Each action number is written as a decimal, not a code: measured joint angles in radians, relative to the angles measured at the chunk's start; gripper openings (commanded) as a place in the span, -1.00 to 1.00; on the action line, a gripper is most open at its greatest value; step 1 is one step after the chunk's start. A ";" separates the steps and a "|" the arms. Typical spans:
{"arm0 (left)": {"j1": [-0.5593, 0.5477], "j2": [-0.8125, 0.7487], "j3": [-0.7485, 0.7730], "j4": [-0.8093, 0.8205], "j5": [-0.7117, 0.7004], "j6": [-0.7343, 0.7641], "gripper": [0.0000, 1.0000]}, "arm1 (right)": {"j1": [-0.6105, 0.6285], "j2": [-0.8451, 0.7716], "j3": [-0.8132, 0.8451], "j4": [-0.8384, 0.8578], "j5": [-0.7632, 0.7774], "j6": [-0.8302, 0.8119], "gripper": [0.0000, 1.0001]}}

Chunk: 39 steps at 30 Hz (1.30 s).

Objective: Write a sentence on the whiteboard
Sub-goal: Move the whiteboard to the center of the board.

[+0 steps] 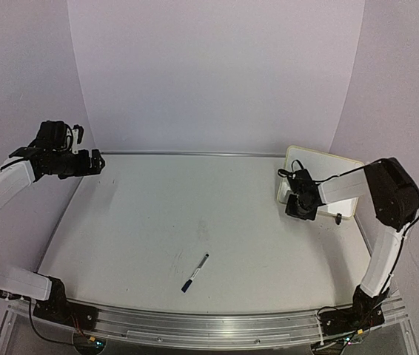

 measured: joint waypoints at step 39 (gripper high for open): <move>0.000 0.018 -0.001 0.007 0.004 0.000 0.99 | 0.644 0.115 0.173 -0.054 0.031 0.065 -0.23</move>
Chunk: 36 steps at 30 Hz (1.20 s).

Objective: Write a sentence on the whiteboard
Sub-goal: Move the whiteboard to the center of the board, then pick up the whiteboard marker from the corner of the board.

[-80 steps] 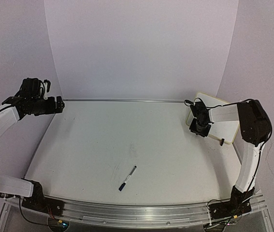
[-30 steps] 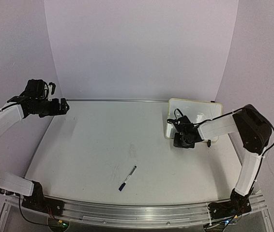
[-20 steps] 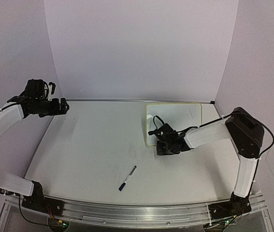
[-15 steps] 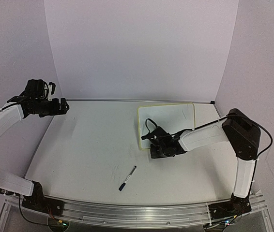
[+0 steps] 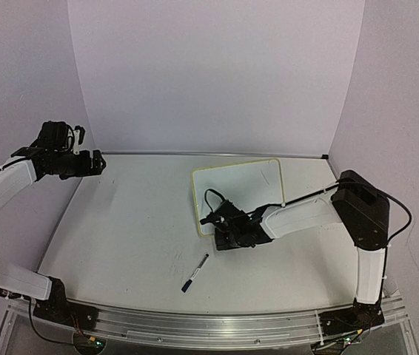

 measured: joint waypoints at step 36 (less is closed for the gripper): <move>-1.065 0.037 -0.280 0.007 -0.229 -0.346 0.79 | -0.251 -0.684 -0.409 -0.091 -0.093 0.048 0.31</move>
